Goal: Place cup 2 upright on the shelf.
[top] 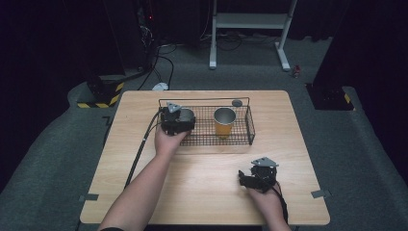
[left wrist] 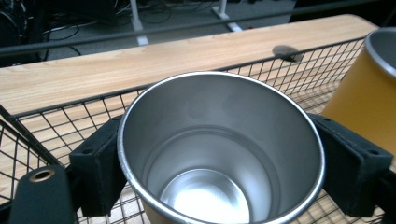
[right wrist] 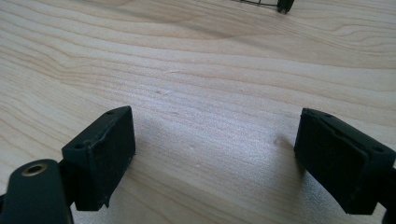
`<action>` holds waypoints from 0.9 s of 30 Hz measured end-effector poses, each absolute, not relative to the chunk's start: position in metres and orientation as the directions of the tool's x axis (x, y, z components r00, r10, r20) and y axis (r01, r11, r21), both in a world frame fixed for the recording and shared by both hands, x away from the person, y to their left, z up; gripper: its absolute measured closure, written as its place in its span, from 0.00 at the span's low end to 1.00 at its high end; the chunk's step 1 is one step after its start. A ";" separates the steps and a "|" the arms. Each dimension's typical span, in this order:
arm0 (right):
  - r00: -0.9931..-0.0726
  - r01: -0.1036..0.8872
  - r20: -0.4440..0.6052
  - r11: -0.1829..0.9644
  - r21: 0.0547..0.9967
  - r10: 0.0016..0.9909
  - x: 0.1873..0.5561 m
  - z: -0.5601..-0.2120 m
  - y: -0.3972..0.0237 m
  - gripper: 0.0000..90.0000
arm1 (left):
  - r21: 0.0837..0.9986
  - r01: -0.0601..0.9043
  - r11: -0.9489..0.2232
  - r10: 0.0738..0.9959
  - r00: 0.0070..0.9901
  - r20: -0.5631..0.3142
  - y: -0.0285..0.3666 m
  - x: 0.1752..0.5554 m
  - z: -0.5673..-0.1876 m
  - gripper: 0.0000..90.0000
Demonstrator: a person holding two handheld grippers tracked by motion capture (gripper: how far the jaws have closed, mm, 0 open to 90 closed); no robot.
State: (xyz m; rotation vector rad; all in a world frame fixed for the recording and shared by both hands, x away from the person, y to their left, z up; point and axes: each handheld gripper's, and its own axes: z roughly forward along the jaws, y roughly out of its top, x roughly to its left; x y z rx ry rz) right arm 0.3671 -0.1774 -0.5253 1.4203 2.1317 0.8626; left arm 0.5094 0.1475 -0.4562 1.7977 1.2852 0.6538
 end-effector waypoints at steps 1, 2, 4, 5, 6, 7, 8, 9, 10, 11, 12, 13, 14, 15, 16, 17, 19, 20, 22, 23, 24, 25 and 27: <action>-0.379 0.654 -0.016 0.280 0.703 0.925 0.367 -0.525 -0.177 0.14 | 0.841 0.519 -0.153 0.936 0.349 -0.044 0.147 0.510 -0.457 0.16; -0.379 0.654 -0.016 0.280 0.703 0.925 0.367 -0.525 -0.177 0.14 | 0.840 0.519 -0.157 0.937 0.348 -0.040 0.146 0.510 -0.458 0.16; -0.379 0.654 -0.015 0.280 0.703 0.925 0.367 -0.525 -0.177 0.14 | 0.833 0.527 -0.167 0.937 0.348 -0.032 0.145 0.510 -0.459 0.16; -0.379 0.654 -0.015 0.280 0.703 0.925 0.367 -0.525 -0.177 0.14 | 0.830 0.533 -0.164 0.937 0.347 -0.037 0.145 0.510 -0.460 0.16; -0.379 0.654 -0.016 0.280 0.703 0.925 0.367 -0.525 -0.177 0.14 | 0.827 0.540 -0.156 0.937 0.345 -0.048 0.145 0.511 -0.461 0.16; -0.379 0.654 -0.015 0.279 0.703 0.925 0.367 -0.525 -0.177 0.14 | 0.823 0.548 -0.152 0.937 0.345 -0.057 0.145 0.512 -0.461 0.16; -0.379 0.654 -0.015 0.280 0.703 0.925 0.367 -0.525 -0.177 0.14 | 0.819 0.554 -0.149 0.938 0.341 -0.059 0.146 0.512 -0.462 0.16; -0.379 0.654 -0.016 0.280 0.703 0.925 0.367 -0.525 -0.177 0.14 | 0.817 0.557 -0.148 0.940 0.336 -0.059 0.145 0.513 -0.463 0.16; -0.379 0.654 -0.016 0.279 0.703 0.925 0.367 -0.525 -0.177 0.14 | 0.812 0.565 -0.149 0.940 0.336 -0.061 0.145 0.513 -0.464 0.16; -0.377 0.653 -0.016 0.279 0.704 0.926 0.367 -0.525 -0.177 0.14 | 0.808 0.571 -0.143 0.940 0.334 -0.070 0.145 0.513 -0.465 0.16; -0.377 0.654 -0.016 0.279 0.704 0.926 0.367 -0.525 -0.177 0.14 | 0.806 0.573 -0.147 0.940 0.335 -0.067 0.145 0.514 -0.465 0.16; -0.378 0.654 -0.016 0.279 0.704 0.926 0.367 -0.525 -0.177 0.14 | 0.804 0.576 -0.148 0.940 0.334 -0.066 0.145 0.514 -0.466 0.16; -0.377 0.654 -0.016 0.279 0.704 0.926 0.367 -0.525 -0.177 0.14 | 0.800 0.581 -0.149 0.940 0.334 -0.067 0.145 0.514 -0.466 0.16; -0.378 0.654 -0.016 0.279 0.704 0.926 0.367 -0.525 -0.177 0.14 | 0.796 0.587 -0.148 0.941 0.331 -0.069 0.145 0.515 -0.467 0.16; -0.378 0.654 -0.016 0.279 0.703 0.926 0.367 -0.525 -0.177 0.14 | 0.793 0.590 -0.151 0.942 0.329 -0.065 0.145 0.515 -0.468 0.16; -0.377 0.653 -0.016 0.279 0.704 0.926 0.367 -0.525 -0.177 0.14 | 0.791 0.594 -0.151 0.943 0.326 -0.065 0.145 0.516 -0.468 0.16; -0.378 0.654 -0.016 0.279 0.703 0.926 0.367 -0.525 -0.177 0.14 | 0.787 0.598 -0.153 0.943 0.327 -0.065 0.146 0.516 -0.469 0.16; -0.377 0.654 -0.016 0.278 0.704 0.926 0.367 -0.525 -0.177 0.14 | 0.784 0.601 -0.155 0.943 0.326 -0.063 0.145 0.516 -0.469 0.16; -0.378 0.654 -0.016 0.279 0.703 0.926 0.367 -0.525 -0.177 0.14 | 0.780 0.606 -0.158 0.943 0.328 -0.064 0.146 0.517 -0.470 0.16; -0.377 0.654 -0.016 0.279 0.704 0.926 0.367 -0.525 -0.177 0.14 | 0.777 0.609 -0.158 0.943 0.327 -0.065 0.146 0.517 -0.470 0.16; -0.378 0.654 -0.016 0.279 0.703 0.926 0.367 -0.525 -0.177 0.14 | 0.776 0.611 -0.157 0.942 0.328 -0.068 0.146 0.517 -0.470 0.16; -0.378 0.653 -0.016 0.279 0.704 0.926 0.367 -0.525 -0.177 0.14 | 0.776 0.611 -0.156 0.942 0.327 -0.068 0.146 0.517 -0.470 0.16; -0.376 0.655 -0.017 0.279 0.702 0.926 0.367 -0.525 -0.177 0.14 | 0.775 0.612 -0.157 0.942 0.329 -0.069 0.146 0.518 -0.470 0.16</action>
